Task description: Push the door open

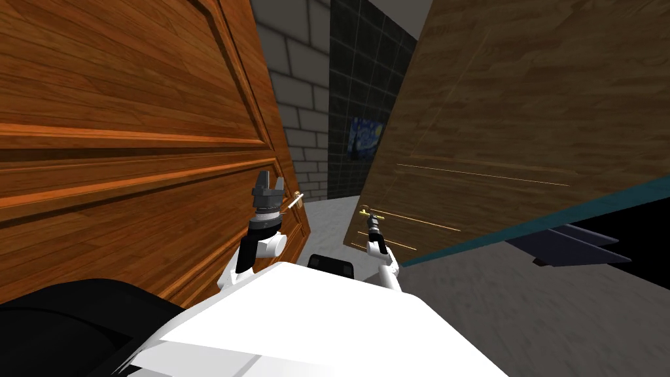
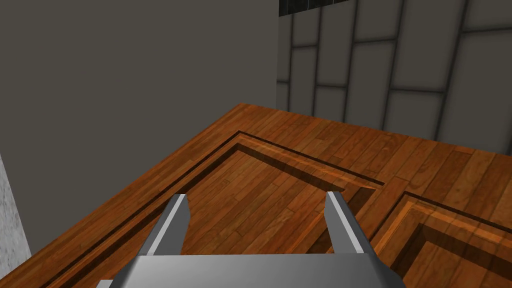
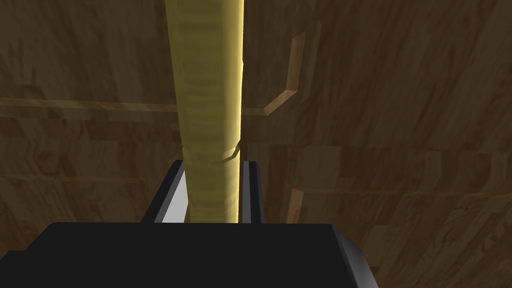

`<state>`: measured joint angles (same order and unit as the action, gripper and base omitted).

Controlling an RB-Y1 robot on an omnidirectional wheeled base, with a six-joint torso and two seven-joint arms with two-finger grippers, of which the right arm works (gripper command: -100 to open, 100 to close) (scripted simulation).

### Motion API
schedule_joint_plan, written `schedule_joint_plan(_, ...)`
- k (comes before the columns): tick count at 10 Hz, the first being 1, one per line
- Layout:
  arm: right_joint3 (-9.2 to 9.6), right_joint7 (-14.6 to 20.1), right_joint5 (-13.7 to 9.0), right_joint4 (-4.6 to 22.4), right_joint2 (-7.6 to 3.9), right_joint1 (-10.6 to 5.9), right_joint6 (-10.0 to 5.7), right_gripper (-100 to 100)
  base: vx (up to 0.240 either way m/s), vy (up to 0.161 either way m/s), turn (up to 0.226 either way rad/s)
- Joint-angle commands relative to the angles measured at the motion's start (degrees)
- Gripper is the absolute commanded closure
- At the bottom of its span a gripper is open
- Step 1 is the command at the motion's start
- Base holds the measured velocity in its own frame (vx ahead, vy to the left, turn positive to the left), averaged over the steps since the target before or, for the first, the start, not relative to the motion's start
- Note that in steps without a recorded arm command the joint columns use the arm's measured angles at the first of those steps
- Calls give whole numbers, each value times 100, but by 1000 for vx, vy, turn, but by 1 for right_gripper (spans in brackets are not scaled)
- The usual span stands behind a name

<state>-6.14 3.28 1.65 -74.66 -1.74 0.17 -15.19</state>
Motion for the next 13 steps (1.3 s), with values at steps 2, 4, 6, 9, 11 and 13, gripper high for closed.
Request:
schedule_joint_plan(2, 104, -208, -152, 90, -21, -84, -19, 100, 149, 20, -207)
schedule_joint_plan(4, 215, -432, -315, 187, -7, -174, -40, 100, 198, 32, -229)
schedule_joint_plan(6, 312, -626, -456, 271, 29, -252, -58, 100, 183, 18, -239)
schedule_joint_plan(9, 445, -893, -651, 386, 113, -359, -83, 100, 141, 41, -209)
schedule_joint_plan(11, 509, -1021, -744, 441, 170, -411, -95, 100, 91, 41, -179)
schedule_joint_plan(13, 621, -1245, -908, 538, 296, -501, -116, 100, 138, 71, -262)
